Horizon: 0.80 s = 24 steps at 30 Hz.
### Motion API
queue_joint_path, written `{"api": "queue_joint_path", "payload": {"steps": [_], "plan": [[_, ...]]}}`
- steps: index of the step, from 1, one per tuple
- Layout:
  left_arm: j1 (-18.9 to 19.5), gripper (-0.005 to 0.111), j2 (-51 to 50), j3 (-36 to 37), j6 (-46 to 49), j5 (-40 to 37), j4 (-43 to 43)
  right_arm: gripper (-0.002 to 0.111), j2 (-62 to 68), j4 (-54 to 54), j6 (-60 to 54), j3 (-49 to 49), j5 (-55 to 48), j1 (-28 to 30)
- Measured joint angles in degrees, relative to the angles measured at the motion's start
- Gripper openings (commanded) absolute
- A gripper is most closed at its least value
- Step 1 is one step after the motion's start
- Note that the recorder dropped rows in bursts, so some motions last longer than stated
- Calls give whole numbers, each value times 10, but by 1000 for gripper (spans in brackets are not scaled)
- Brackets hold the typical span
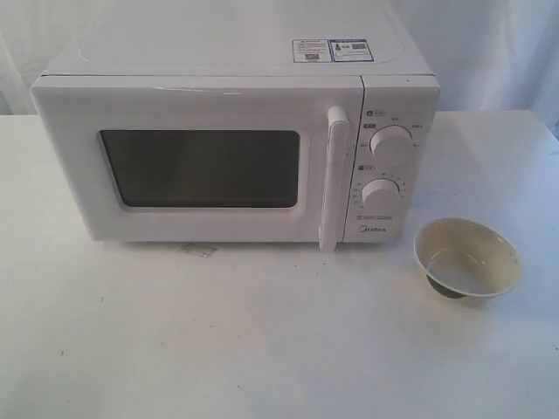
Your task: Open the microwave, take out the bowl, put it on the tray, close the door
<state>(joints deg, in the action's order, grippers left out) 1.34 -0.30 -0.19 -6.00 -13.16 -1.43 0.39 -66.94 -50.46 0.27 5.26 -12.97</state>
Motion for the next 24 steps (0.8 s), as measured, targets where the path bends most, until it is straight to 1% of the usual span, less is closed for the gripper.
{"api": "queue_joint_path", "payload": {"steps": [5,13,15,17,19,20,24], "plan": [[0,0,0,0,0,0,0,0,0,-2,1,0,-1,0],[0,0,0,0,0,0,0,0,0,-2,39,0,-5,0],[0,0,0,0,0,0,0,0,0,15,40,0,-5,0],[0,0,0,0,0,0,0,0,0,76,65,0,-10,0],[0,0,0,0,0,0,0,0,0,194,151,0,-17,0],[0,0,0,0,0,0,0,0,0,258,221,0,-23,0],[0,0,0,0,0,0,0,0,0,608,535,0,-57,0]]}}
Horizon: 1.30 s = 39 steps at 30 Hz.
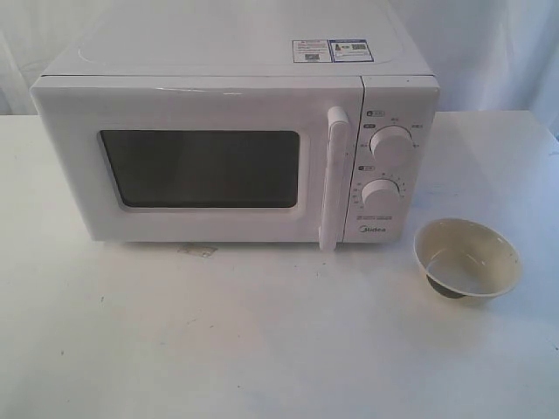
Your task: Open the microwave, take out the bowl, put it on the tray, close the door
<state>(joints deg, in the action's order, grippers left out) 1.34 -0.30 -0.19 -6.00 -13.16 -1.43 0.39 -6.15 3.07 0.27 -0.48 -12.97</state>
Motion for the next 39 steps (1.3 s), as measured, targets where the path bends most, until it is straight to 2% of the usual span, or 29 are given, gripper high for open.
{"api": "queue_joint_path", "payload": {"steps": [1,4,11,24,32,39], "plan": [[0,0,0,0,0,0,0,0,0,57,60,0,-13,0],[0,0,0,0,0,0,0,0,0,131,131,0,-61,0],[0,0,0,0,0,0,0,0,0,155,141,0,-184,0],[0,0,0,0,0,0,0,0,-1,156,135,0,-195,1],[0,0,0,0,0,0,0,0,-1,156,134,0,-201,55],[0,0,0,0,0,0,0,0,-1,156,134,0,-202,61]]}}
